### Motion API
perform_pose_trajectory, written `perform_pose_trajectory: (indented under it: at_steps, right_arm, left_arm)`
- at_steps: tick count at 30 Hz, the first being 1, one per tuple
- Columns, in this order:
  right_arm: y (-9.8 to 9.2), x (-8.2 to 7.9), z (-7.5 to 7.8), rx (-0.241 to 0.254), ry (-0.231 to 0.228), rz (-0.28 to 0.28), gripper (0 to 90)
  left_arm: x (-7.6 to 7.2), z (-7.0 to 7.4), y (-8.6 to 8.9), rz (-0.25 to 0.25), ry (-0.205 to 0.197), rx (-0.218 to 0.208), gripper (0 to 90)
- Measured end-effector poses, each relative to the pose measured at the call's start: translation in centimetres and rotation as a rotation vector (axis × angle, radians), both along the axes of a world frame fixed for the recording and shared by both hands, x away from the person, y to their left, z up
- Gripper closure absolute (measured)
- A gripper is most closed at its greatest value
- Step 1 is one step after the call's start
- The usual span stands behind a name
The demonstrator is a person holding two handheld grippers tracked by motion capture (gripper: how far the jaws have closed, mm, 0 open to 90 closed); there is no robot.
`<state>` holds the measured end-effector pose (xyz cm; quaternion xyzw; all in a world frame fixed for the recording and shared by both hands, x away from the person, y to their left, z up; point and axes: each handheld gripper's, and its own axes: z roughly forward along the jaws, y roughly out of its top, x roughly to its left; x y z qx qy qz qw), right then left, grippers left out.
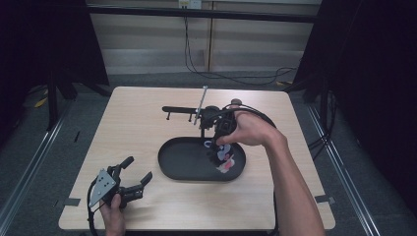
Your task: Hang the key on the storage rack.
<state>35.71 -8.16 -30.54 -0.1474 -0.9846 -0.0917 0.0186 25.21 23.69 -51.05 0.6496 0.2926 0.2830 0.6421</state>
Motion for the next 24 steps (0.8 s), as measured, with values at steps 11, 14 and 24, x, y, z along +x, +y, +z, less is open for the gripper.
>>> perform_pose_trajectory:
  at_steps: [11, 14, 24]
  right_arm:
    - [0.3, 1.4, 1.6, -0.018, -0.009, -0.005, 87.5]
    - [0.0, 1.7, 1.9, -0.014, -0.012, -0.016, 87.5]
    - [-1.4, 3.8, 1.9, 0.003, 0.035, -0.061, 87.5]
  left_arm:
    - [0.0, 0.0, 0.0, -0.001, 0.001, -0.001, 15.2]
    - [0.0, 0.0, 0.0, -0.001, 0.003, 0.003, 15.2]
    - [0.0, 0.0, 0.0, 0.000, 0.004, -0.003, 15.2]
